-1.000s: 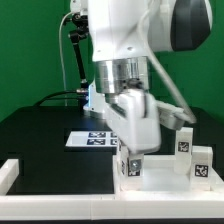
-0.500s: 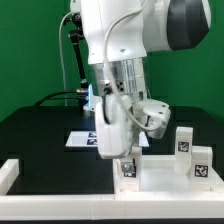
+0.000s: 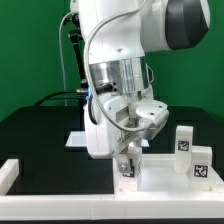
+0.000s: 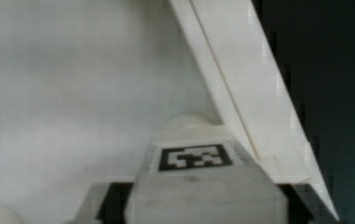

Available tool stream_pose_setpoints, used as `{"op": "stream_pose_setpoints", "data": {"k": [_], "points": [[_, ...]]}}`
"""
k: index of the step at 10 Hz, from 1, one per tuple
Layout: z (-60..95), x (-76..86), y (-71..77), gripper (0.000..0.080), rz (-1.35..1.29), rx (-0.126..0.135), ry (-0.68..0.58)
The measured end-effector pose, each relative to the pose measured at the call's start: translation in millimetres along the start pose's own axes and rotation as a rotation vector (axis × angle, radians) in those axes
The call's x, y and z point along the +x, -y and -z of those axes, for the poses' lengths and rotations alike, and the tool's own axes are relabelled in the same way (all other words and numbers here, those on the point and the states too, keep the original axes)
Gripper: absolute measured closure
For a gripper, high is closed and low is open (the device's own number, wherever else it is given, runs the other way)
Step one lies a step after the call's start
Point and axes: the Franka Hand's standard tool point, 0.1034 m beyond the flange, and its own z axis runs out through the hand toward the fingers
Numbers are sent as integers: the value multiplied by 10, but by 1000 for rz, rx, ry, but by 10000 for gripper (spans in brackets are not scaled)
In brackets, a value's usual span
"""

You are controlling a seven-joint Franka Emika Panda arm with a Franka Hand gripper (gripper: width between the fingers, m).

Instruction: Assemble square table

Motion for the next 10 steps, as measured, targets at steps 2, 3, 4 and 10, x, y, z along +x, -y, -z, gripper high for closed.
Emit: {"op": "stream_pose_setpoints", "data": {"k": [2,3,4,10], "points": [[8,-11,0,251,1,1,1],[103,-72,16,178,9,12,12],[313,-140,20,178,22,27,35],[727,-280,29,151,28,39,82]]}}
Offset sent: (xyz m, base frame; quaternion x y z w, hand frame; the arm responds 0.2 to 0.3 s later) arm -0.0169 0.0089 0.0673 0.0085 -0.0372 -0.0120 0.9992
